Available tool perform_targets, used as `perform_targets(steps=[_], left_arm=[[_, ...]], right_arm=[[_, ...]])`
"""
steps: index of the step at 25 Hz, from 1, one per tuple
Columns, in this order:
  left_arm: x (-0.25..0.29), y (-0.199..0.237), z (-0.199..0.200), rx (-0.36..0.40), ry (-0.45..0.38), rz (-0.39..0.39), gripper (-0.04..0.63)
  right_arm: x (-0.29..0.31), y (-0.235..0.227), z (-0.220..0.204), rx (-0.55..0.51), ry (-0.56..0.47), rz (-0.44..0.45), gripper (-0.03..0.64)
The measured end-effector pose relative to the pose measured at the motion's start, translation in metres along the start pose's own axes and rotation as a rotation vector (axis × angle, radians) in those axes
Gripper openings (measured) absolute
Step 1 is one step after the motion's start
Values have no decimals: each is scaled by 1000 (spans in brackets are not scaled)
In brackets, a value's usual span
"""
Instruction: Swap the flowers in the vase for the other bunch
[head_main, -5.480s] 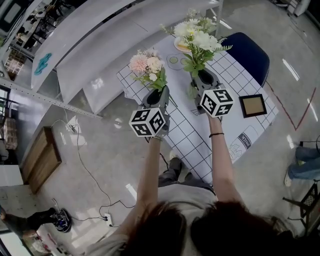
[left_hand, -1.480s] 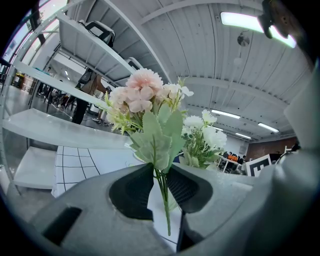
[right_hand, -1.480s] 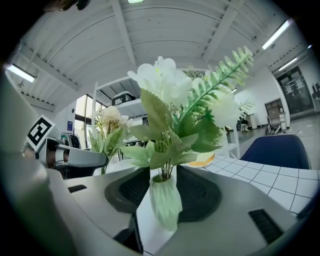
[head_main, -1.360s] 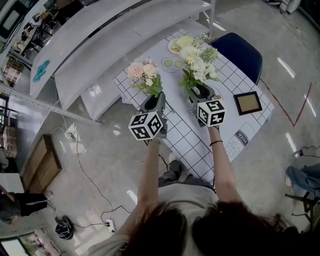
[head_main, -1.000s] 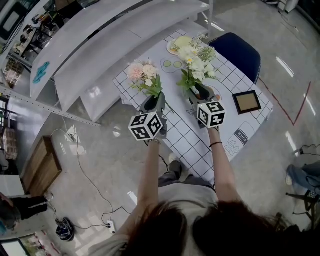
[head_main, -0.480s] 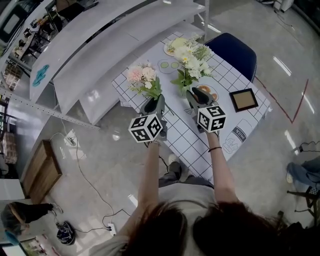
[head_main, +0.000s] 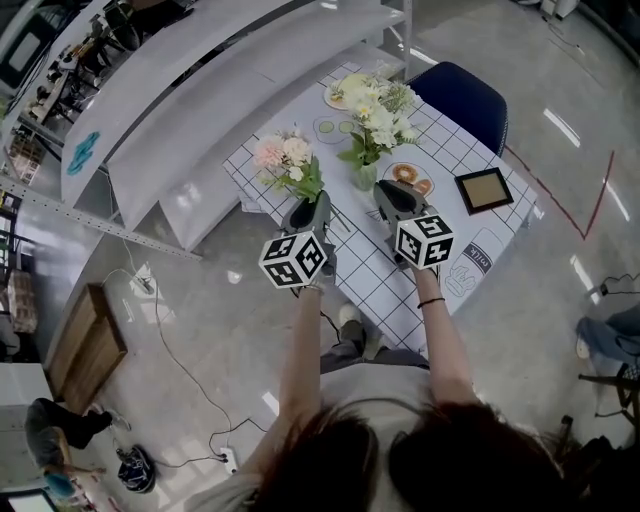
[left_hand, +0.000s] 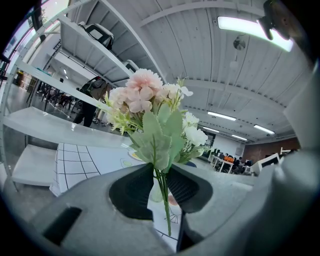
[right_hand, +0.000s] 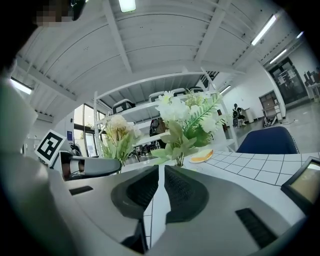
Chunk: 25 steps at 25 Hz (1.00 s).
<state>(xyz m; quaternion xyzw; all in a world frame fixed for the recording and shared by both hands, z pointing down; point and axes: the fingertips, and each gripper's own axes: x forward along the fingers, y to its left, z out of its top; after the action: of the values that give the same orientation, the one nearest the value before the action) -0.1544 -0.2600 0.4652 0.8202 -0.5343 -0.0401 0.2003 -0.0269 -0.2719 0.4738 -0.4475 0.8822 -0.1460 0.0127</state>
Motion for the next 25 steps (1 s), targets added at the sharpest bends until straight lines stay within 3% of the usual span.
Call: perform_targets(steps=[25], left_arm=[[-34, -30, -2, 20, -54, 4, 81]], right_arm=[[-38, 38, 23, -59, -44, 104, 8]])
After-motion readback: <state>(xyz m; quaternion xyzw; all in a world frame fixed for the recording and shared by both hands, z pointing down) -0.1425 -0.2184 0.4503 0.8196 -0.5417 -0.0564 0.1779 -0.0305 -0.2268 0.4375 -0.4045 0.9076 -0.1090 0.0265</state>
